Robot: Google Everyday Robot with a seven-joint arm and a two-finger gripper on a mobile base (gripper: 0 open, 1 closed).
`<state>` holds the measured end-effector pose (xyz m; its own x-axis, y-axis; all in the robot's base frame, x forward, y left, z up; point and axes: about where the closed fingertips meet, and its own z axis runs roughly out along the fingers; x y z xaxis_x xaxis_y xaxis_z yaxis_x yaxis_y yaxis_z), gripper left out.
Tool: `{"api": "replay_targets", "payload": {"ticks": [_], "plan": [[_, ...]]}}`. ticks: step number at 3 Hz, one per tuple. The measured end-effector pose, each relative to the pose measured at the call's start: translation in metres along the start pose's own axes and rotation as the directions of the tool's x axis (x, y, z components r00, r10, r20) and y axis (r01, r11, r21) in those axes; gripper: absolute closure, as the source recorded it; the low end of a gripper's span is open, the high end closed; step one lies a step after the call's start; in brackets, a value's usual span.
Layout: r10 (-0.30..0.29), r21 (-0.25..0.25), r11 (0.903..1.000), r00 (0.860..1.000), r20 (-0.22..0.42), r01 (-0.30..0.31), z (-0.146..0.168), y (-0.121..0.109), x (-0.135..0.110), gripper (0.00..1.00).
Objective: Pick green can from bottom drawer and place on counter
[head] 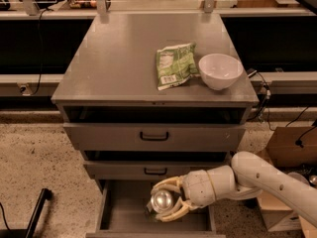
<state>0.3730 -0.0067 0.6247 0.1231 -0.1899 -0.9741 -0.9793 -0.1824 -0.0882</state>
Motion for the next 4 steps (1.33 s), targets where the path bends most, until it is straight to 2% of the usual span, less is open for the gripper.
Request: {"api": "replay_targets", "payload": {"ticks": [1, 3, 4], "plan": [[0.008, -0.024, 0.9997, 1.000, 0.029, -0.008, 0.005, -0.004, -0.025, 1.00], [-0.026, -0.118, 0.9926, 0.999, 0.028, 0.029, 0.043, -0.022, -0.127, 1.00], [-0.041, -0.151, 0.9878, 0.998, -0.040, 0.035, 0.058, -0.038, -0.169, 1.00]]}}
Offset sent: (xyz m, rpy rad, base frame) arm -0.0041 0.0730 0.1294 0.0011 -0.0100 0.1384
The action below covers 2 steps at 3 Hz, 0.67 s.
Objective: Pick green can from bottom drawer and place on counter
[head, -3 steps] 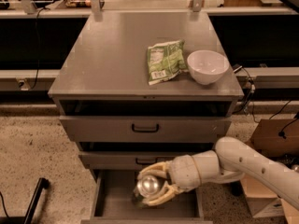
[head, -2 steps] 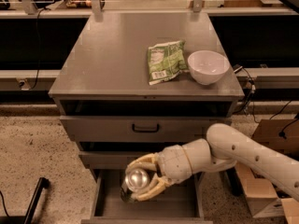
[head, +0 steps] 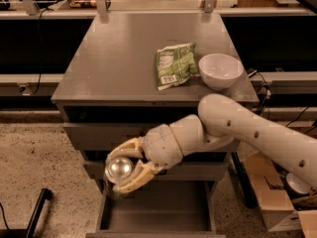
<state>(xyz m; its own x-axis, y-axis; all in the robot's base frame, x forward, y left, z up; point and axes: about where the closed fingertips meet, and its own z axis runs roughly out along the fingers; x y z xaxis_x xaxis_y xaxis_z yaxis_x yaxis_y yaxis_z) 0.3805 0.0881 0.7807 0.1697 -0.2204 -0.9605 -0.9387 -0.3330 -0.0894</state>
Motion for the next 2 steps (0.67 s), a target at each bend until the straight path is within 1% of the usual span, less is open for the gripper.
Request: {"api": "replay_targets", "payload": {"ticks": [1, 2], "plan": [[-0.019, -0.007, 0.9998, 0.991, -0.135, 0.019, 0.004, -0.031, -0.051, 1.00], [-0.007, 0.009, 0.9999, 0.972, -0.233, 0.009, -0.002, -0.074, -0.100, 1.00]]}}
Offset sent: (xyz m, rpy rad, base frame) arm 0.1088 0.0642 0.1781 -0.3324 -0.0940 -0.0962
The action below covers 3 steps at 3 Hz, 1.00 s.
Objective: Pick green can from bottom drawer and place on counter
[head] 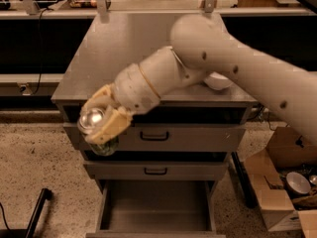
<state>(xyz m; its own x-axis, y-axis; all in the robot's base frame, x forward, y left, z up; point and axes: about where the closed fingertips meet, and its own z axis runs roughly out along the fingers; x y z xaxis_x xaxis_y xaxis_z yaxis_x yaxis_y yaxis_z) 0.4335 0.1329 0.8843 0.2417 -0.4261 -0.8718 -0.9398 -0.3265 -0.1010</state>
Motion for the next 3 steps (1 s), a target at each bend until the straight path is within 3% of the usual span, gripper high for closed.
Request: {"api": "replay_targets", "payload": {"ticks": [1, 2, 3], "plan": [[0.107, 0.034, 0.9936, 0.994, 0.019, -0.107, -0.035, -0.066, -0.022, 1.00], [0.171, 0.092, 0.9793, 0.981, 0.094, -0.180, -0.069, -0.101, -0.016, 1.00], [0.170, 0.217, 0.9540, 0.970, 0.176, -0.207, -0.113, -0.114, -0.011, 1.00]]}}
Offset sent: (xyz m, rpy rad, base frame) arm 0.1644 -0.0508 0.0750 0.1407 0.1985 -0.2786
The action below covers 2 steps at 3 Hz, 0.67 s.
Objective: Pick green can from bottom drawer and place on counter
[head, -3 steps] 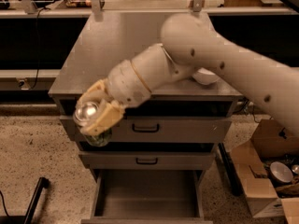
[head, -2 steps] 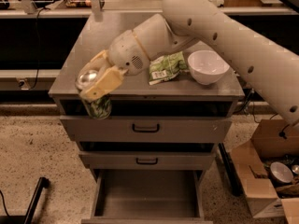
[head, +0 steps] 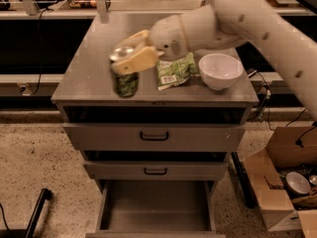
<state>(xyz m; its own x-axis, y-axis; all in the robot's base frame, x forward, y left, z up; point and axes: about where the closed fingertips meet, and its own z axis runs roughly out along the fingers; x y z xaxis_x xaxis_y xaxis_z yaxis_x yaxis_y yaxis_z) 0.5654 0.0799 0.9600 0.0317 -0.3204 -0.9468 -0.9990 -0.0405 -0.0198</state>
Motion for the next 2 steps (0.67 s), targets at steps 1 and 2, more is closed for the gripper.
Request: {"api": "replay_targets", "payload": {"ticks": [1, 2], "plan": [[0.007, 0.154, 0.9881, 1.000, 0.010, -0.009, -0.0353, -0.0272, 0.0004, 1.00], [0.007, 0.154, 0.9881, 1.000, 0.010, -0.009, -0.0353, -0.0272, 0.0004, 1.00]]}}
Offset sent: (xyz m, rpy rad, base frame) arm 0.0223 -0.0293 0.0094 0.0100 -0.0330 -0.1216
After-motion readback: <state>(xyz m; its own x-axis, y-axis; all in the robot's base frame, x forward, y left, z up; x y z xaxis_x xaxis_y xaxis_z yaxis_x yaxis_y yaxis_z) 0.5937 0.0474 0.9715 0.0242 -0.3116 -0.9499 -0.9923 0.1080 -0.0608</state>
